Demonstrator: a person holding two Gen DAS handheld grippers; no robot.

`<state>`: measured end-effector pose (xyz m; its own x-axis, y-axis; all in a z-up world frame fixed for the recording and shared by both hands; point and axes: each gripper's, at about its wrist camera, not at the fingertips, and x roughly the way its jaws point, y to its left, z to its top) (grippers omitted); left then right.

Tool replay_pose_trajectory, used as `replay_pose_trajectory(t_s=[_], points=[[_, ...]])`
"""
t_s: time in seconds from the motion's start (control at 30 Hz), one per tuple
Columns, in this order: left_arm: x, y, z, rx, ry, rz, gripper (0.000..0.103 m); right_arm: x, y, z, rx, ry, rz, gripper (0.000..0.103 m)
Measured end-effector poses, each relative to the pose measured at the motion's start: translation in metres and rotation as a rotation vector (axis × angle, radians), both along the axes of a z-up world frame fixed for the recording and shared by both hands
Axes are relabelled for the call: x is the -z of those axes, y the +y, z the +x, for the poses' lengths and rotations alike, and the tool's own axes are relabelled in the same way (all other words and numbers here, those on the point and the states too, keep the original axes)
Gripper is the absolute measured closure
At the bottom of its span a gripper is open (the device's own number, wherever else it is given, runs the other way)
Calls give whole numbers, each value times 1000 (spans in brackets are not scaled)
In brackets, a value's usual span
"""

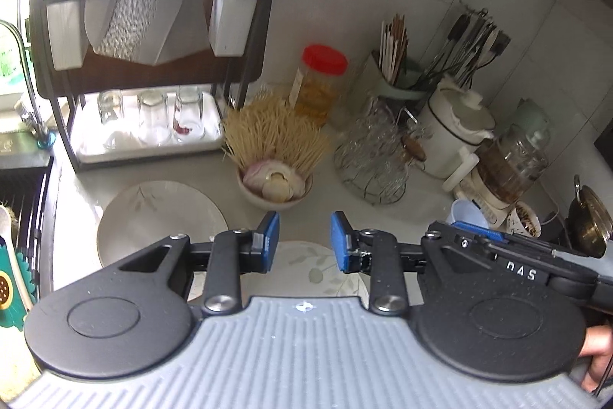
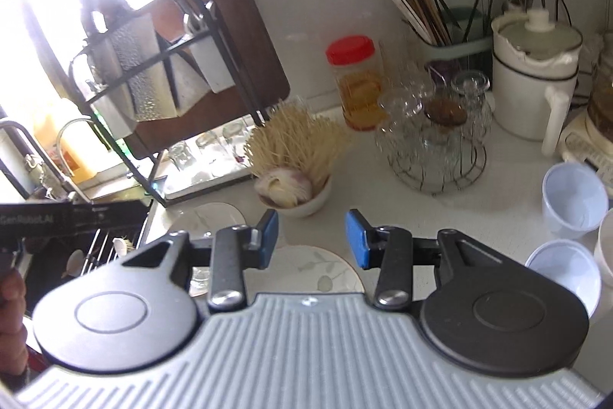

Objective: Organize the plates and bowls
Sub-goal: 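Move both grippers to the rim of the second white leaf-pattern bowl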

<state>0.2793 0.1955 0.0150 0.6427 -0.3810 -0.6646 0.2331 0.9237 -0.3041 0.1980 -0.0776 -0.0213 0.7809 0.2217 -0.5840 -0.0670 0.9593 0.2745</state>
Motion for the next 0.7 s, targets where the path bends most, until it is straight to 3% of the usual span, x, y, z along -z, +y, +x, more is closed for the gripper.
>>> replay_pose_trajectory(t_s=[0.27,0.7], points=[[-10,19,-10,3,-25,-25,69,-11,21,-8,-11,-13,-22,60],[5,74,-19,-71,-19,-1,68,3,76,-1,-85,14,-15,60]])
